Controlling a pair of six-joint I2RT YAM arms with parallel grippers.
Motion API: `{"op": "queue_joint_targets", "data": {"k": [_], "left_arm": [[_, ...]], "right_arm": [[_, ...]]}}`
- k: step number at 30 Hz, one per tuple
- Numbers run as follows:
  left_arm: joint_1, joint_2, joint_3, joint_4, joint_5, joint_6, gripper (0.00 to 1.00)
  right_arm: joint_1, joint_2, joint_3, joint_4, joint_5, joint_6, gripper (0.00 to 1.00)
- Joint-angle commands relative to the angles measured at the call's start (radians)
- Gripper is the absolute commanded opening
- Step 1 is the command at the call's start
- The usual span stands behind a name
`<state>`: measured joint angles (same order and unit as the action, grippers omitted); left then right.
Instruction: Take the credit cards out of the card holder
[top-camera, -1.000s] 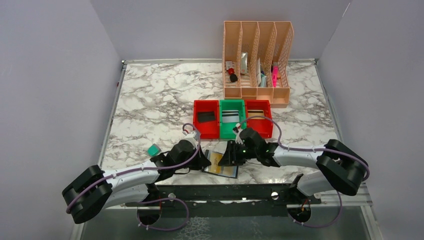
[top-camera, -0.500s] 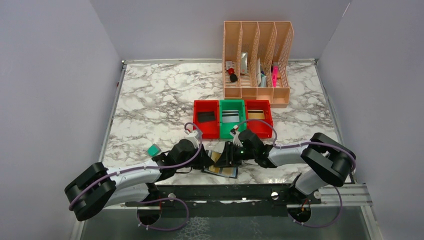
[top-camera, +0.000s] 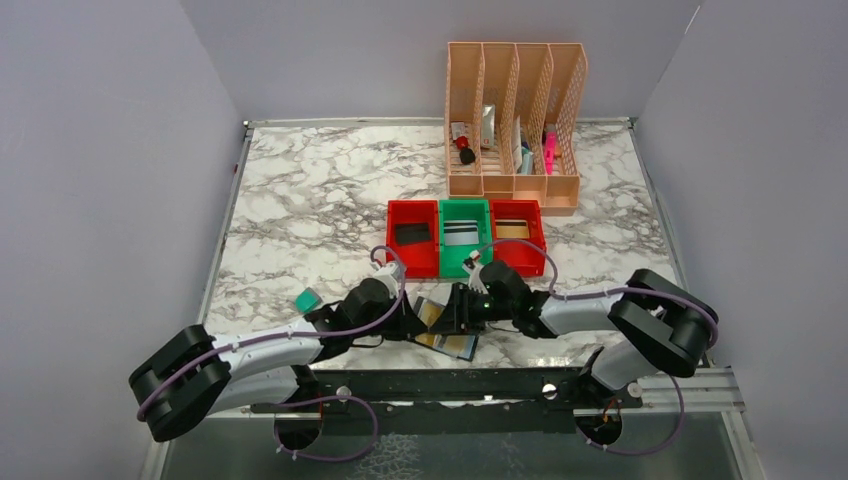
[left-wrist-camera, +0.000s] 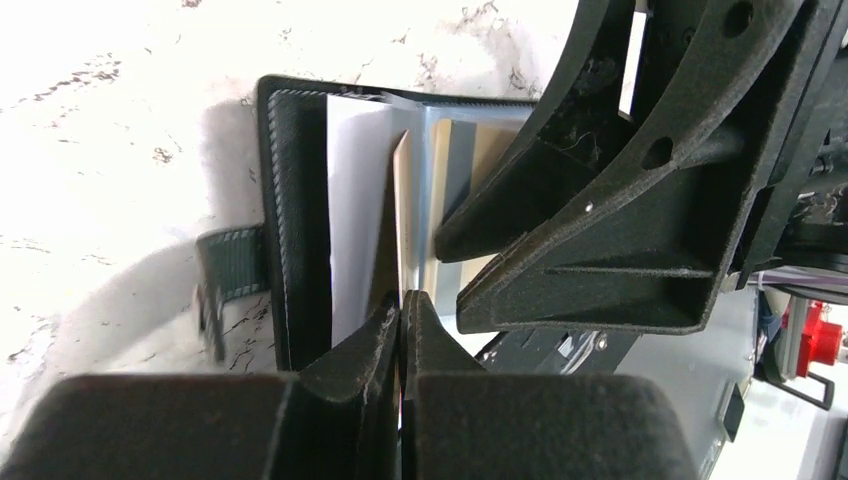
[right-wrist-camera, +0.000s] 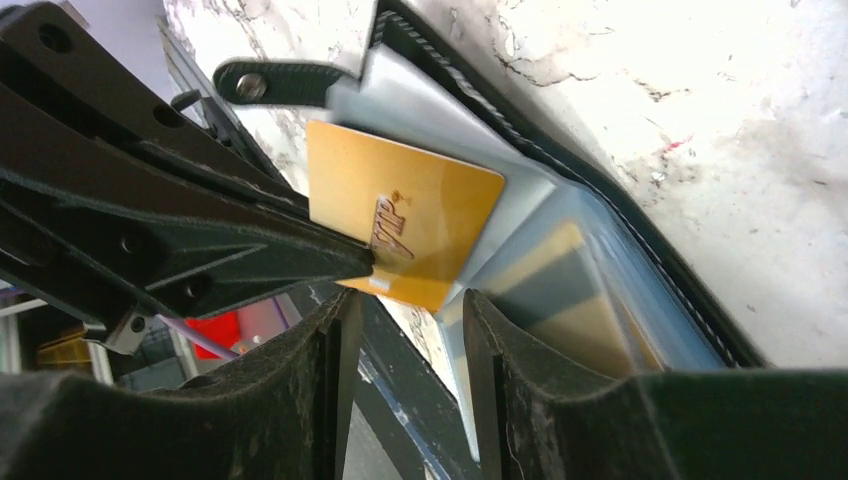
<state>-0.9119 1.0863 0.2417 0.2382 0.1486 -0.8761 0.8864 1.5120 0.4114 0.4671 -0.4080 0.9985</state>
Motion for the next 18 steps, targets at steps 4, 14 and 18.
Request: {"op": "queue_joint_targets", "data": {"k": [4, 14, 18], "left_arm": [[-0.004, -0.117, 0.026, -0.141, -0.126, 0.031, 0.01], [-0.003, -0.157, 0.089, -0.127, -0.059, 0.058, 0.00], [-0.002, -0.186, 0.111, -0.140, -0.048, 0.081, 0.00]], "right_arm": [[0.005, -0.169, 0.084, -0.295, 0.152, -0.171, 0.56], [0.005, -0.495, 0.035, -0.352, 0.439, -0.244, 0.77], [0.005, -0.680, -0.074, -0.334, 0.542, -0.273, 0.81]]}}
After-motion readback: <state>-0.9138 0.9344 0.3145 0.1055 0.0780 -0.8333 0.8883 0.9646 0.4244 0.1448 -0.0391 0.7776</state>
